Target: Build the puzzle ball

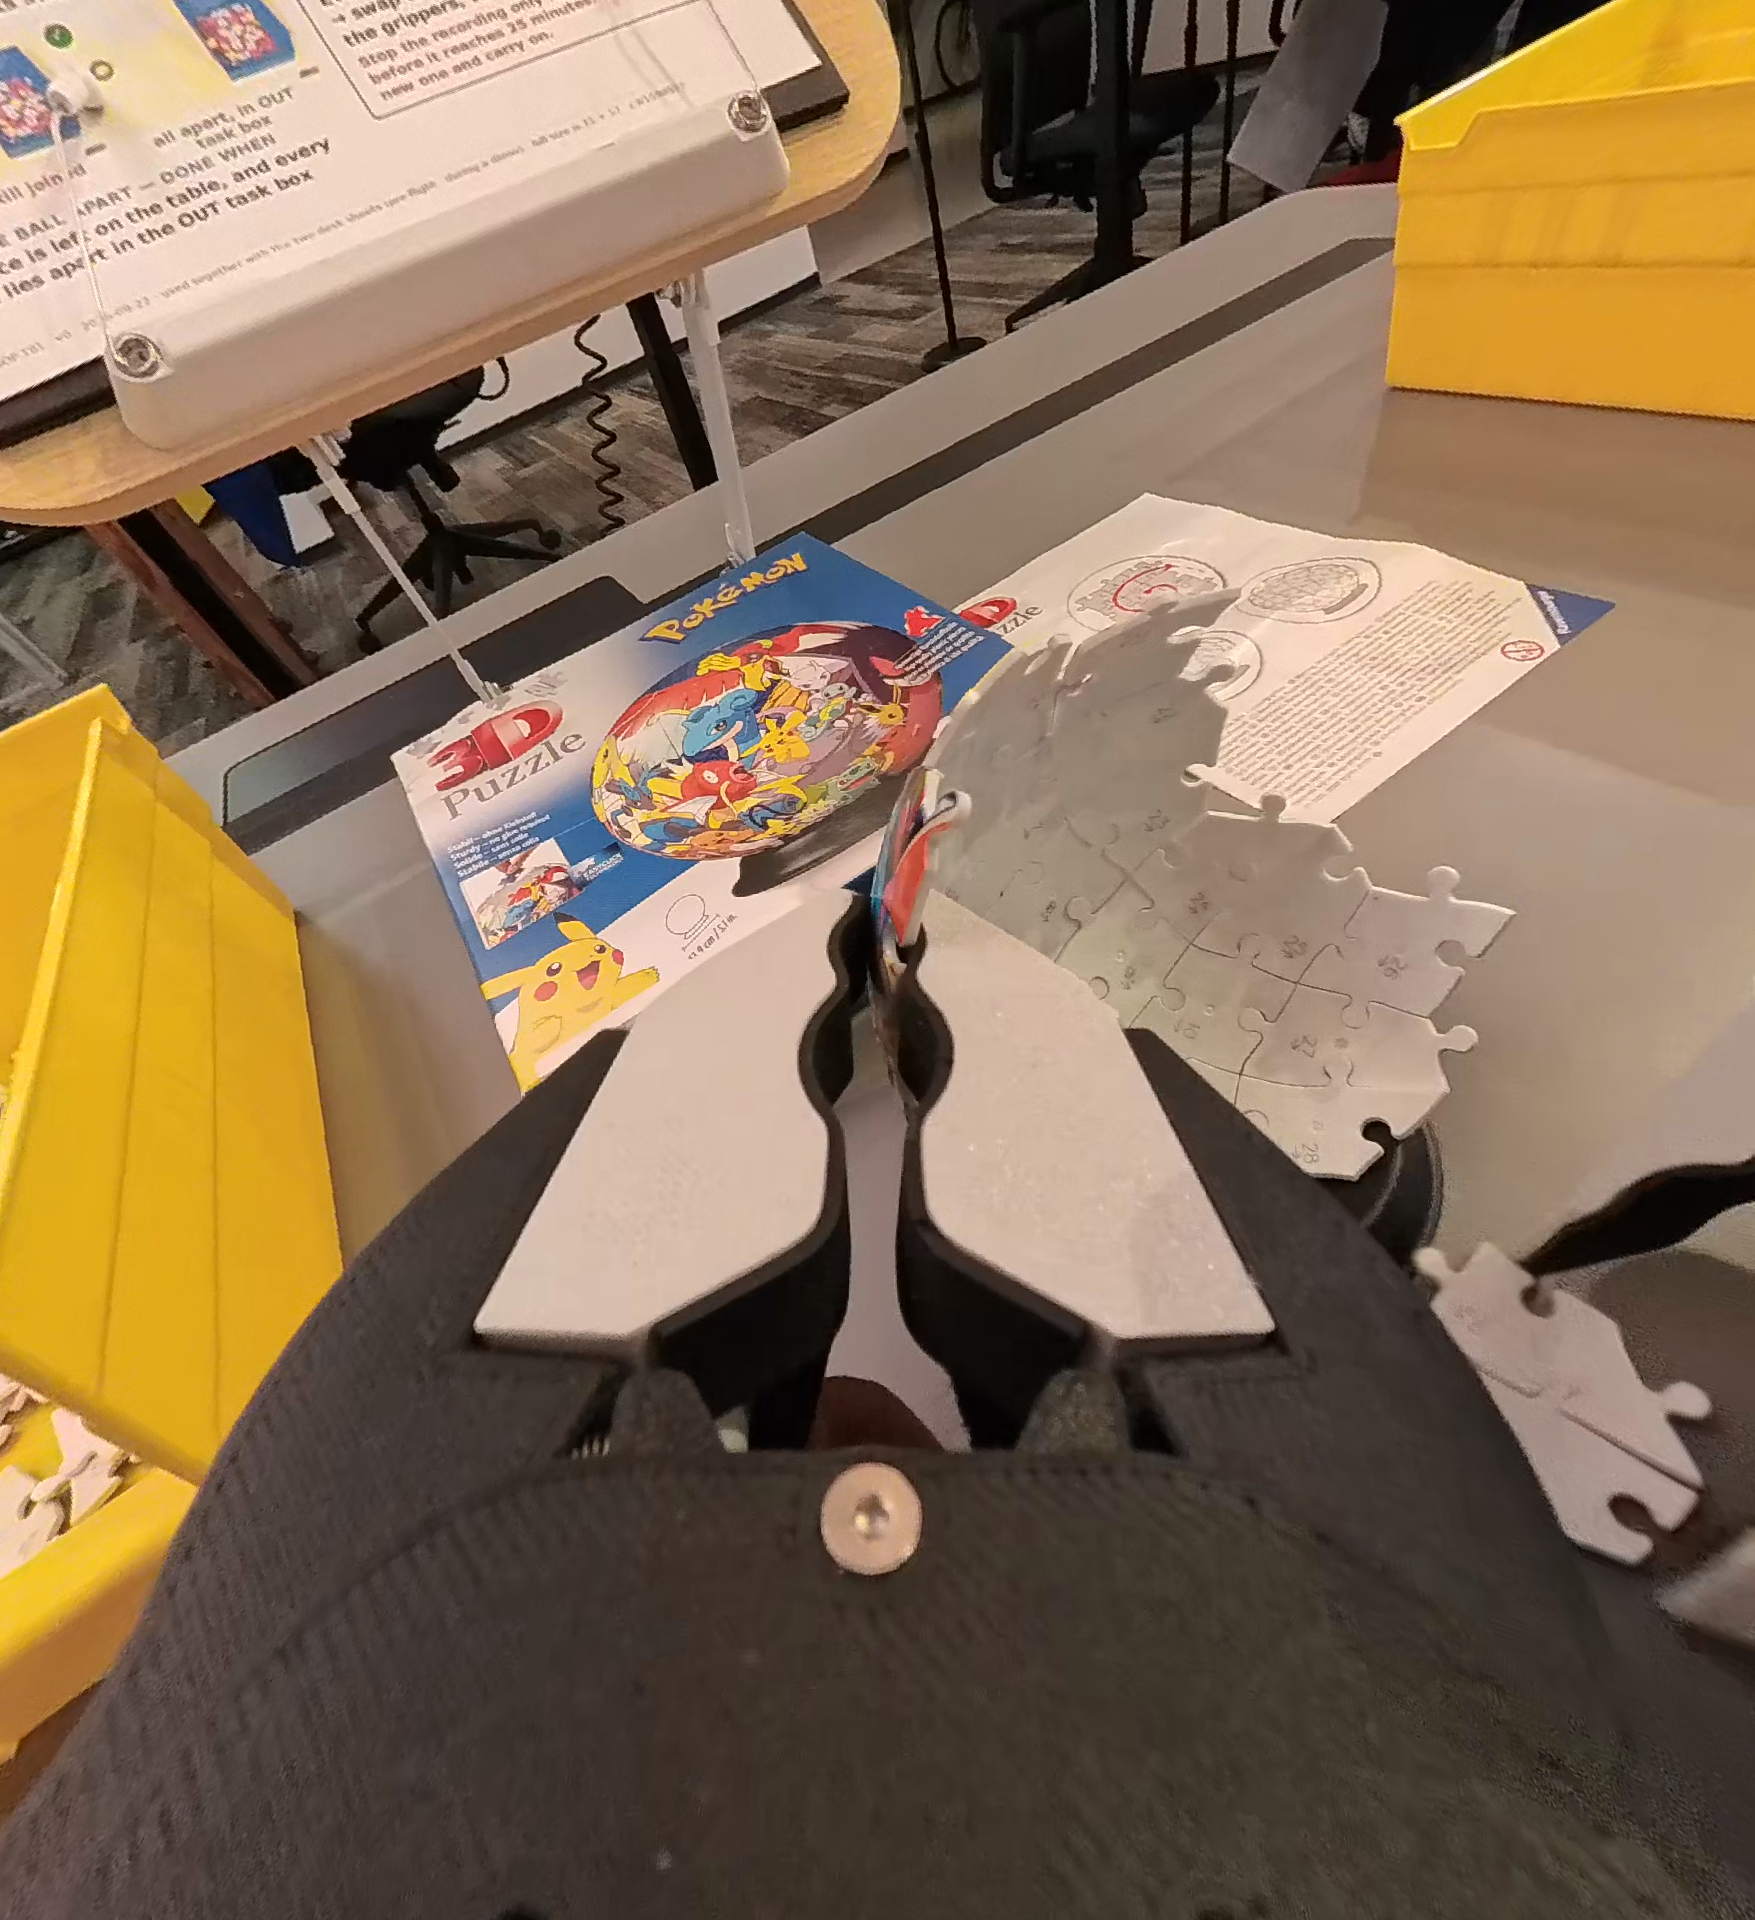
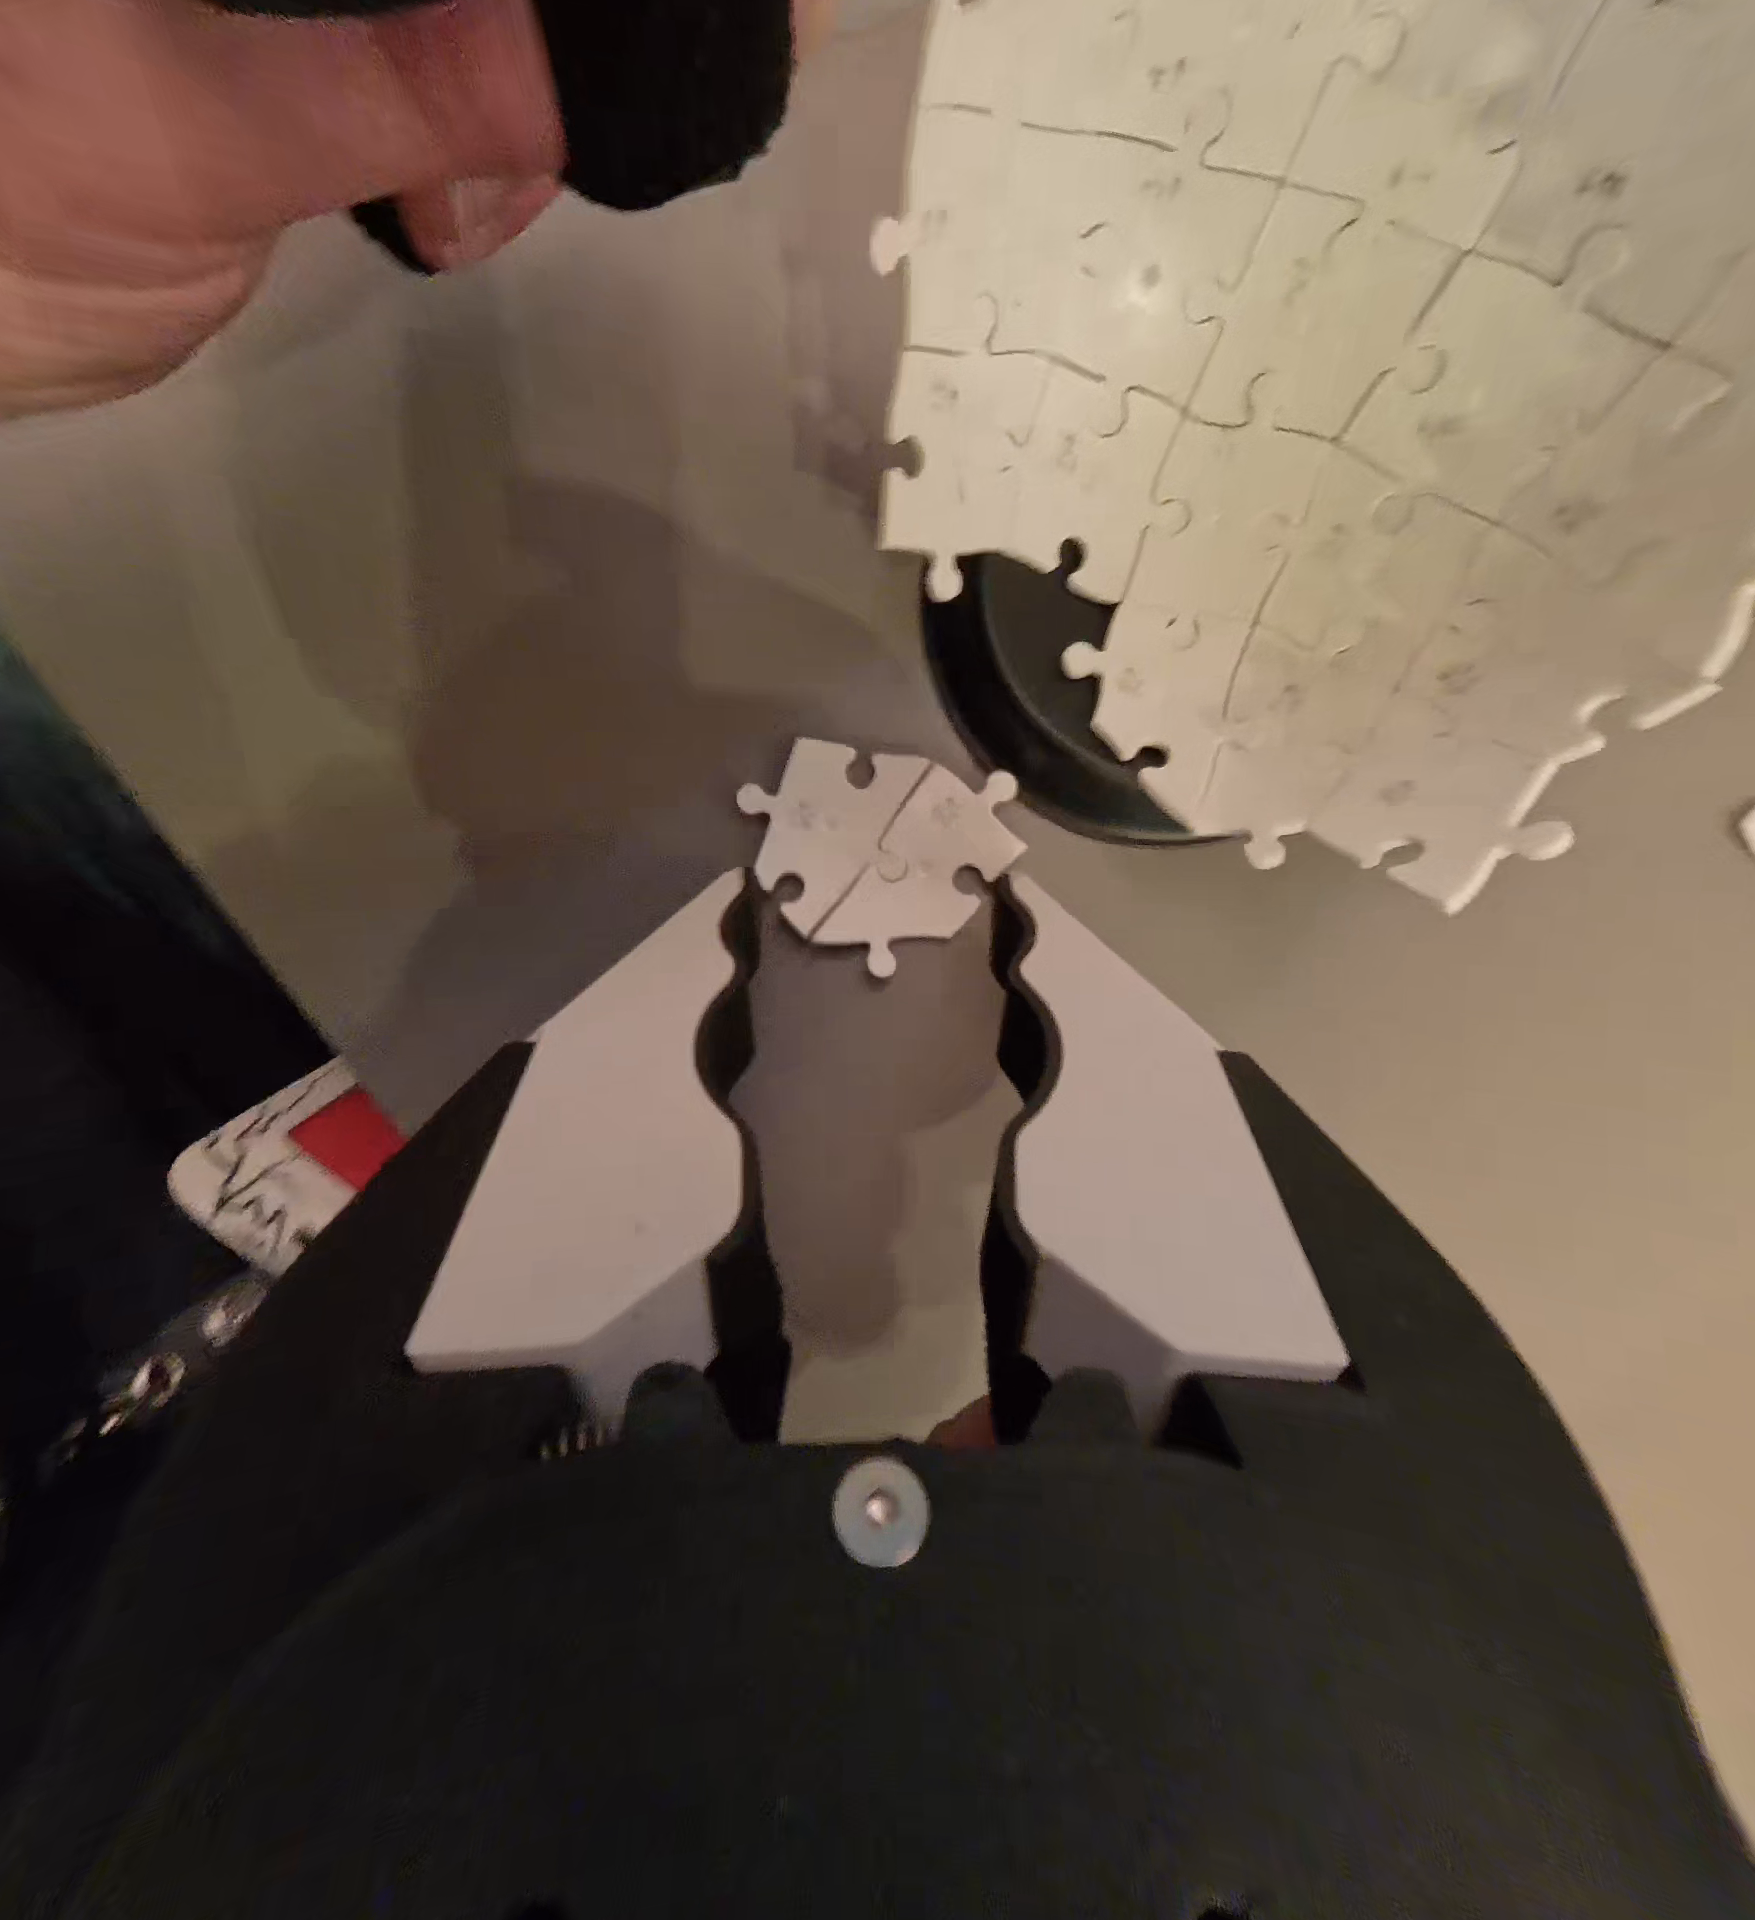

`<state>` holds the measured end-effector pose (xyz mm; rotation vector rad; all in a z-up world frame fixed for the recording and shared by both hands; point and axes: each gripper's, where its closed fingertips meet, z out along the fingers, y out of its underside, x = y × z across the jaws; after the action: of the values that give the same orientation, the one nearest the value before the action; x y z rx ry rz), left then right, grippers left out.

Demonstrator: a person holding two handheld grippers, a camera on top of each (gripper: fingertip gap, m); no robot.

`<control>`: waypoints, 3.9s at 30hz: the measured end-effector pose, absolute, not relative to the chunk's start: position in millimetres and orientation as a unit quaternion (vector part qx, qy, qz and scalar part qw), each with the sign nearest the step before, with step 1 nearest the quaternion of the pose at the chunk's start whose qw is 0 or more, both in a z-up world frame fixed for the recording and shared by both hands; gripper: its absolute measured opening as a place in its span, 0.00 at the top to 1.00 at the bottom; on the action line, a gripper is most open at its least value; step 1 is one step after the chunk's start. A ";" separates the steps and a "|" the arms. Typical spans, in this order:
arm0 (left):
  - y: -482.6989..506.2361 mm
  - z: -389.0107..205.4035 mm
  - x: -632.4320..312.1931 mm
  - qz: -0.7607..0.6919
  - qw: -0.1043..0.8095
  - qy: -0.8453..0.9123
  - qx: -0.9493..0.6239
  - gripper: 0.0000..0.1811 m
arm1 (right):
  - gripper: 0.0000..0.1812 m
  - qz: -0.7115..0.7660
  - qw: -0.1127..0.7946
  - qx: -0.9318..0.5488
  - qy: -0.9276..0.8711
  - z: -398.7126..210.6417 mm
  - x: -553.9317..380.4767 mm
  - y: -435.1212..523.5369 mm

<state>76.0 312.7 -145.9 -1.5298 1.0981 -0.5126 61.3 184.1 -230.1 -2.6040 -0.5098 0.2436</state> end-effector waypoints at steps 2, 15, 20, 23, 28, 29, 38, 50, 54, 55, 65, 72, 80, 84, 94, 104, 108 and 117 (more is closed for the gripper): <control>311.8 -145.3 76.0 -0.217 0.561 0.467 -0.648 0.99 | 0.83 0.067 0.256 -0.948 -0.180 -231.1 64.5 190.6; 313.0 -145.1 74.6 -0.217 0.562 0.466 -0.649 0.99 | 0.78 0.169 0.257 -0.916 -0.256 -208.0 33.2 166.3; 313.1 -144.8 75.4 -0.217 0.562 0.467 -0.648 0.99 | 0.71 0.151 0.252 -0.895 -0.336 -229.7 9.0 148.8; 312.4 -144.9 74.3 -0.216 0.562 0.466 -0.648 0.98 | 0.81 0.123 0.271 -0.892 -0.342 -231.6 7.2 152.0; 312.2 -142.3 74.5 -0.216 0.564 0.466 -0.646 0.99 | 0.83 0.128 0.285 -0.891 -0.328 -231.6 6.3 155.2; 312.2 -142.0 74.4 -0.216 0.565 0.466 -0.646 0.99 | 0.83 0.130 0.287 -0.892 -0.324 -231.3 7.2 155.8; 310.9 -143.1 75.5 -0.216 0.564 0.469 -0.645 0.99 | 0.99 0.125 0.323 -0.892 -0.290 -215.5 25.8 171.9; 310.8 -145.2 74.1 -0.216 0.564 0.460 -0.651 0.99 | 1.00 0.245 0.434 -0.867 -0.021 -157.3 79.0 220.5; 309.6 -147.2 75.4 -0.216 0.563 0.457 -0.654 0.99 | 1.00 0.214 0.461 -0.858 0.068 -166.9 100.8 233.9; 309.8 -148.2 75.4 -0.215 0.562 0.457 -0.655 0.98 | 1.00 0.204 0.461 -0.860 0.075 -171.5 101.4 235.3; 311.4 -149.1 71.4 -0.219 0.556 0.452 -0.662 0.96 | 1.00 0.122 0.445 -0.886 0.038 -191.4 106.4 239.6; 307.3 -152.8 61.7 -0.219 0.542 0.446 -0.678 0.92 | 1.00 0.123 0.453 -0.883 0.033 -183.5 109.5 237.6; 301.9 -123.7 39.3 -0.214 0.571 0.429 -0.667 0.84 | 1.00 0.208 0.495 -0.838 0.094 -156.2 117.0 234.7; 266.7 -113.8 50.3 -0.280 0.523 0.453 -0.666 0.85 | 1.00 0.307 0.542 -0.769 0.141 -119.2 118.0 232.7; 229.4 -100.6 86.3 -0.564 0.286 0.348 -0.692 0.91 | 1.00 0.376 0.567 -0.724 0.115 -88.8 93.5 224.0; 221.4 -99.7 84.3 -0.630 0.177 0.339 -0.676 0.99 | 0.91 0.362 0.554 -0.747 0.067 -93.0 95.5 221.8; 220.0 -97.4 81.5 -0.671 0.111 0.309 -0.664 0.99 | 0.87 0.235 0.572 -0.779 -0.103 -84.5 97.0 212.9; 214.8 -86.5 76.5 -0.665 0.083 0.392 -0.630 0.99 | 0.84 0.315 0.445 -0.815 -0.195 -81.5 79.1 202.5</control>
<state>76.5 214.8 -86.5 -1.8817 1.1710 -1.9849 79.1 202.5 -81.5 -2.0207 -0.4827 0.7816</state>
